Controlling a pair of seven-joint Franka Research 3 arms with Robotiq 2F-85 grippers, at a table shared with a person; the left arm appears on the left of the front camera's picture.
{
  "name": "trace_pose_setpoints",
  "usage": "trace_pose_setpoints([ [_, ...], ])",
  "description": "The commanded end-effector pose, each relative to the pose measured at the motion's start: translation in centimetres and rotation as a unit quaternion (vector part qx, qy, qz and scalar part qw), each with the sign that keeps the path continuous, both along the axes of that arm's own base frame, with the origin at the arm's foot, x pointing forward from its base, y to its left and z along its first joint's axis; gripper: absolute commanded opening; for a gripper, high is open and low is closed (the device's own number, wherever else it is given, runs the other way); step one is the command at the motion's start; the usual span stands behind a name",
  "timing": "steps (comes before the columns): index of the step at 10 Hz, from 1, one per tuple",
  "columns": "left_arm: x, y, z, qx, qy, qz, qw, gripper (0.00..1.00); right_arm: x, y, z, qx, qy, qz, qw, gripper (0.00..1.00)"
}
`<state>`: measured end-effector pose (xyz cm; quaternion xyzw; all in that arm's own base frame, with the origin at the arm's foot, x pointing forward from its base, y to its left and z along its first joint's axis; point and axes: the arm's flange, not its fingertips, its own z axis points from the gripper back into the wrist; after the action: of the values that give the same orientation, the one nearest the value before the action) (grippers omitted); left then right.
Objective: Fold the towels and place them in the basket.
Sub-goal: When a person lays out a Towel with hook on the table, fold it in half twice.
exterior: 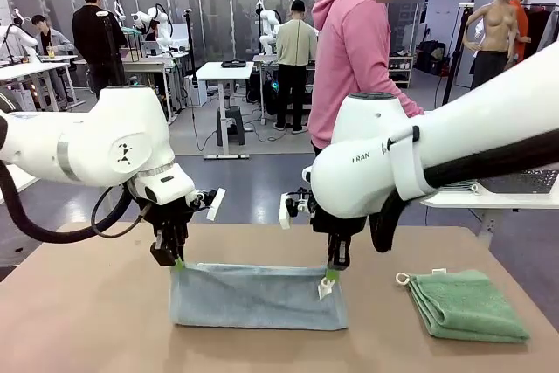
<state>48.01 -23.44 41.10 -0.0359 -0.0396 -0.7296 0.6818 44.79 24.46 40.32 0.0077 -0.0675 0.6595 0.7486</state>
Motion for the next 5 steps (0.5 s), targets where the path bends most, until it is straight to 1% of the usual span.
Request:
trace_pose_setpoints([
  [1, 2.6, -0.2, 0.4, -0.003, 0.034, -0.029, 0.999, 0.00, 2.8, -0.4, 0.1, -0.014, 0.007, -0.020, 1.000, 0.00],
  [2, 3.5, -0.5, 0.4, -0.006, 0.049, -0.049, 0.998, 0.00, 4.4, -1.0, -0.1, -0.018, 0.011, -0.023, 0.999, 0.00],
  [3, 4.8, -0.7, 0.4, -0.010, 0.055, -0.061, 0.997, 0.00, 4.9, -1.3, -0.2, -0.021, 0.016, -0.028, 0.999, 0.00],
  [5, 6.9, -1.6, -0.3, 0.003, 0.069, -0.054, 0.996, 0.00, 6.2, -1.7, -0.8, -0.027, 0.032, -0.032, 0.999, 0.00],
])
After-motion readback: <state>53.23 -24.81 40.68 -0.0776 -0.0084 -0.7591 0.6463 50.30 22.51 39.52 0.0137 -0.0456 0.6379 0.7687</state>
